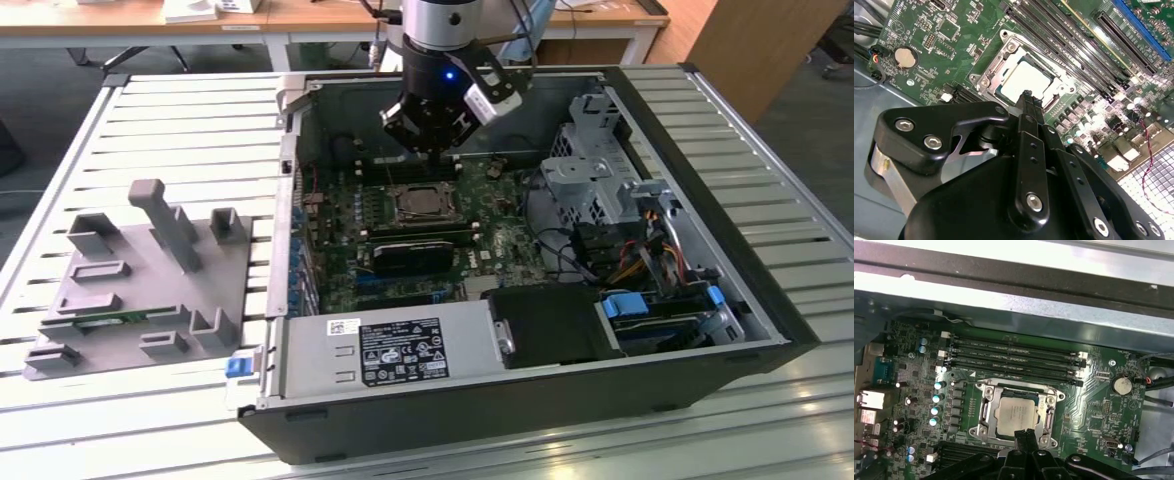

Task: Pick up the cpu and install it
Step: 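Install the first cpu locking lever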

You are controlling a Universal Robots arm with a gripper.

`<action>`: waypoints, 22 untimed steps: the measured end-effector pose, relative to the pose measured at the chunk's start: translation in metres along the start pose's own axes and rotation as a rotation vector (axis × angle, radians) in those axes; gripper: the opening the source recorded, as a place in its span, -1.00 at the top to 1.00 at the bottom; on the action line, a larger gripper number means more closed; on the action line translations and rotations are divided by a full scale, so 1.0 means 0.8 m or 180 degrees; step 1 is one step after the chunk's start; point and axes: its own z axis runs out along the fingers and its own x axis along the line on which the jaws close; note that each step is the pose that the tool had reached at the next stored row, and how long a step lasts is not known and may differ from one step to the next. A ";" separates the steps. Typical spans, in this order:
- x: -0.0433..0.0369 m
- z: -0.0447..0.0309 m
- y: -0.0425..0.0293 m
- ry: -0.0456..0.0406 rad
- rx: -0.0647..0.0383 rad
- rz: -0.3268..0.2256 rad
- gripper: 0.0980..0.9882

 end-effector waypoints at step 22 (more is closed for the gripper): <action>0.000 0.0000 0.0000 -0.0002 -0.0001 -0.0186 0.98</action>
